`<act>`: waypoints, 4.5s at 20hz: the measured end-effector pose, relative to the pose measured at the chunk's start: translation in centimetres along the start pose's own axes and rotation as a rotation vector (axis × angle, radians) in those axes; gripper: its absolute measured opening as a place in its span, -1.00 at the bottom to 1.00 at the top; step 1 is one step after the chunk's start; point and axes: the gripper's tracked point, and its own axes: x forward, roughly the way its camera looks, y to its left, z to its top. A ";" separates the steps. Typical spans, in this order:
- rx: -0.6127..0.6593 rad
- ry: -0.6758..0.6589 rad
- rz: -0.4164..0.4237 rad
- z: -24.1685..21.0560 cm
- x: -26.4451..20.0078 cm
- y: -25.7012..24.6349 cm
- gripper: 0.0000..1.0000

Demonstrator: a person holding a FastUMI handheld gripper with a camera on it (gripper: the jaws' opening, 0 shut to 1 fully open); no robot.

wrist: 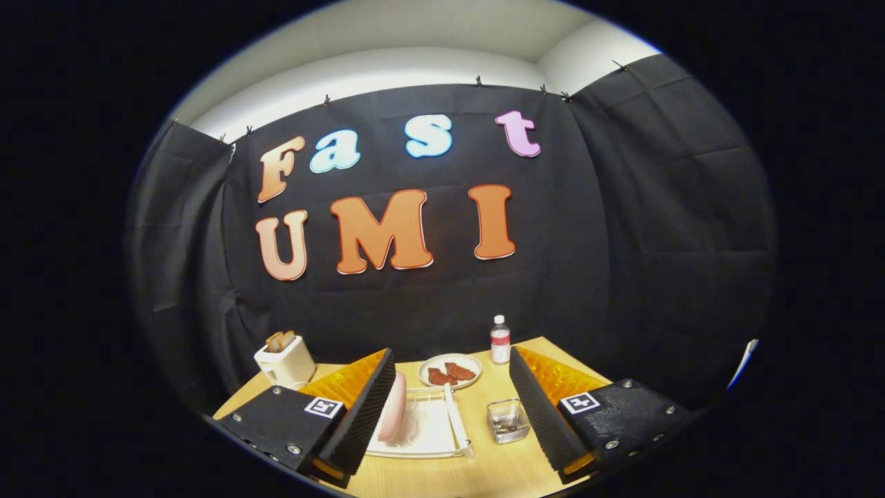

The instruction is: Take the plate from the dish rack, then take the spoon from the basket and place it into the plate.

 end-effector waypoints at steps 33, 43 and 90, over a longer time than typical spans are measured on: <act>-0.096 0.873 0.128 -17.8 17.0 7.9 0.89; -0.070 0.929 0.047 -20.0 16.4 7.8 -0.37; 0.488 0.873 0.119 -23.5 -4.6 5.3 -0.74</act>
